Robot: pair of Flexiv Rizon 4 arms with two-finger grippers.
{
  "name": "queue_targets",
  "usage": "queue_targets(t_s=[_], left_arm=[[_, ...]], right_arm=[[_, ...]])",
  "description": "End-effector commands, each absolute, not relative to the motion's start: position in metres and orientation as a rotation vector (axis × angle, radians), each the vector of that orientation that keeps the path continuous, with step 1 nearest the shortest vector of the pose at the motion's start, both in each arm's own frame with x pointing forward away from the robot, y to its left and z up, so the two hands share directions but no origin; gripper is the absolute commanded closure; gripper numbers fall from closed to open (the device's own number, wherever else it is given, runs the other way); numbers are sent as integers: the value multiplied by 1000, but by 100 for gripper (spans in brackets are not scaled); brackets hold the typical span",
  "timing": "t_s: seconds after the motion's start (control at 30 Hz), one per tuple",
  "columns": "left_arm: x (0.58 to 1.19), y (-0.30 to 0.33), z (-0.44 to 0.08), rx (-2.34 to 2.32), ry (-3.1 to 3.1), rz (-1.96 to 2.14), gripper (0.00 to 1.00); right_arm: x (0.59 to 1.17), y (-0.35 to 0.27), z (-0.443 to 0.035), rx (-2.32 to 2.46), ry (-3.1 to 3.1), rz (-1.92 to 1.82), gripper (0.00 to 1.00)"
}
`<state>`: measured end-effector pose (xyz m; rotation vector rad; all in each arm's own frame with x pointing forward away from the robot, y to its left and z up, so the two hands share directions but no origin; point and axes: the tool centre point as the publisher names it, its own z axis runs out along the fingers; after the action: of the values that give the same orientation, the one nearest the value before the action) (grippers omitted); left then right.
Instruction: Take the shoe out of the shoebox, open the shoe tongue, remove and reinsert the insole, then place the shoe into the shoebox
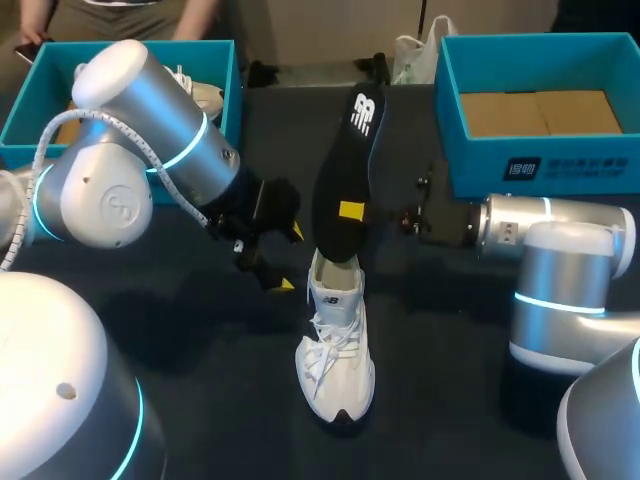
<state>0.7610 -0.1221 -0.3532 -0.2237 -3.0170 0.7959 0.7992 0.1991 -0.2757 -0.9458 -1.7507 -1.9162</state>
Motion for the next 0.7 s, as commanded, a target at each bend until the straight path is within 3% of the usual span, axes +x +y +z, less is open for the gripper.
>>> queue_targets(t_s=[0.03,0.7], left_arm=[[760,-122,-353,-223,-3019,797,0],[760,-122,-353,-223,-3019,797,0]], right_arm=[[802,205,-282,-944,-1735,-1949,100],[799,206,-292,-978,-1726,-2044,100]])
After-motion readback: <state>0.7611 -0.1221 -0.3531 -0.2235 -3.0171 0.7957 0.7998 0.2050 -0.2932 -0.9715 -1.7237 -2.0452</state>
